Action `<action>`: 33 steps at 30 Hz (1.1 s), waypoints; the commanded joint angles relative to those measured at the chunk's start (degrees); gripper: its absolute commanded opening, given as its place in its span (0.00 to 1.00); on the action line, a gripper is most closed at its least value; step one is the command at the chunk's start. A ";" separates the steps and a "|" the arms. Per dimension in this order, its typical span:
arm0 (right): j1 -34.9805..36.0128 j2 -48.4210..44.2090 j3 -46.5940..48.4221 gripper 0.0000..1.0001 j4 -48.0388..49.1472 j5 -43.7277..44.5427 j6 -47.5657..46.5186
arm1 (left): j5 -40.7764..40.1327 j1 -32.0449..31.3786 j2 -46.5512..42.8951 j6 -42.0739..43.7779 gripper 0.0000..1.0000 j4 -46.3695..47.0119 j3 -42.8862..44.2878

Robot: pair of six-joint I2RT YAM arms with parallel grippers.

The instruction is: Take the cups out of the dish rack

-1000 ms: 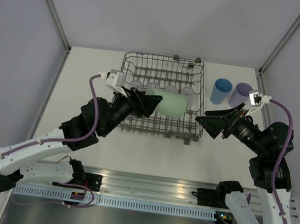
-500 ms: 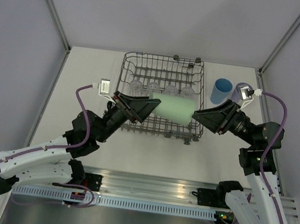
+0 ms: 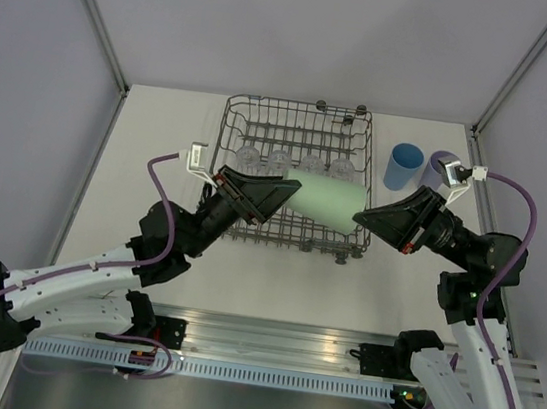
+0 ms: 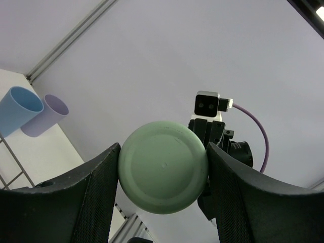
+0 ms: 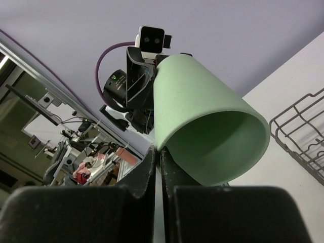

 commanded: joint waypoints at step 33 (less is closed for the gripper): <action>0.48 2.74 14.84 0.01 -25.32 10.28 -21.25 | -1.73 -0.02 4.66 -0.35 0.96 -5.15 3.82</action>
